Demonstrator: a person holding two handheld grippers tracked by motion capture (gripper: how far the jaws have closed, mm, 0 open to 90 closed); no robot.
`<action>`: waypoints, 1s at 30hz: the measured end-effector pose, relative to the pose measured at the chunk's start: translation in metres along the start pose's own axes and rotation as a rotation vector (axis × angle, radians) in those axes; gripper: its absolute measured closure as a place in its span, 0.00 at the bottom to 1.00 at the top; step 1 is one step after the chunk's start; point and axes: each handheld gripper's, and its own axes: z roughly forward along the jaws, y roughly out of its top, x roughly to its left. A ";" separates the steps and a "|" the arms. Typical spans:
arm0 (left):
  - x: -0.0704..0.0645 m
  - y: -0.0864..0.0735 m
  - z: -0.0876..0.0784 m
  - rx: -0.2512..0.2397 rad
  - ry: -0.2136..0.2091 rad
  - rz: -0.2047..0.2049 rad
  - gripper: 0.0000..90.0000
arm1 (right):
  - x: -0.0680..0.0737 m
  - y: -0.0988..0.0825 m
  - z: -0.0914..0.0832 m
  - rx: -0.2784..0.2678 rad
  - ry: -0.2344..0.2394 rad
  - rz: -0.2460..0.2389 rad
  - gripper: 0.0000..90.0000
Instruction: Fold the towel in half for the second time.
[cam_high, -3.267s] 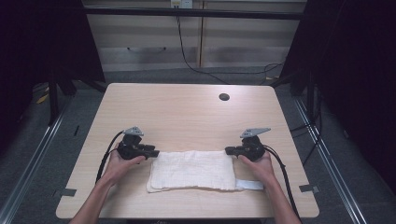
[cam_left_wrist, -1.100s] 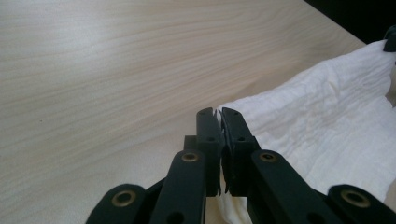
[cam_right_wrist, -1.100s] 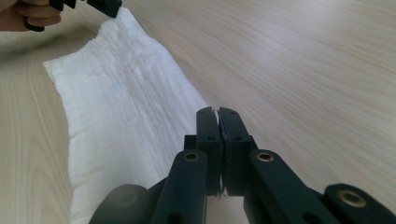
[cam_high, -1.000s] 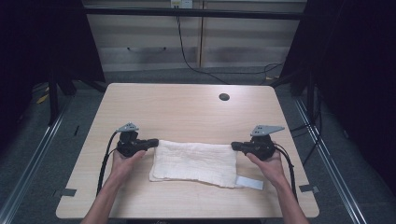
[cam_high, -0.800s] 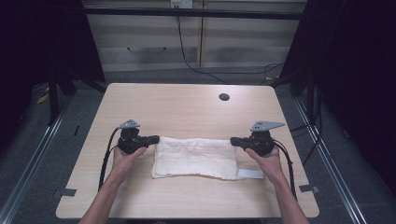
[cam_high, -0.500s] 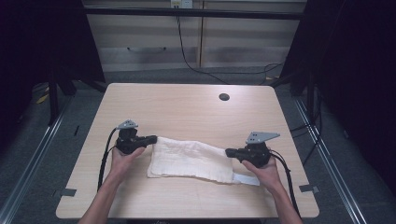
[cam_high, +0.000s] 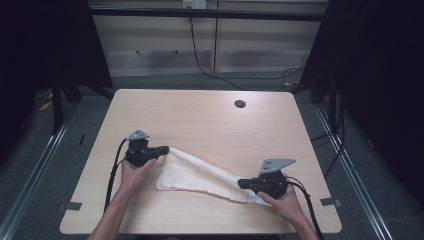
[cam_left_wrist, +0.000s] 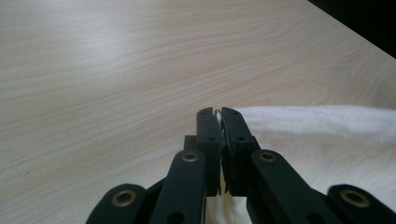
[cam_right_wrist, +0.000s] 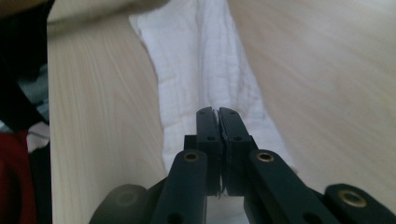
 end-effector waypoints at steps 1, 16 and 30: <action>0.000 0.000 0.000 0.000 0.000 0.000 0.97 | 0.001 -0.002 0.003 0.012 0.023 0.007 0.98; -0.002 -0.001 0.003 0.002 -0.002 0.005 0.97 | 0.007 -0.013 0.022 0.134 0.083 0.020 0.98; -0.020 0.012 -0.002 -0.042 -0.071 0.062 0.97 | -0.019 -0.015 0.009 0.127 -0.054 0.079 0.99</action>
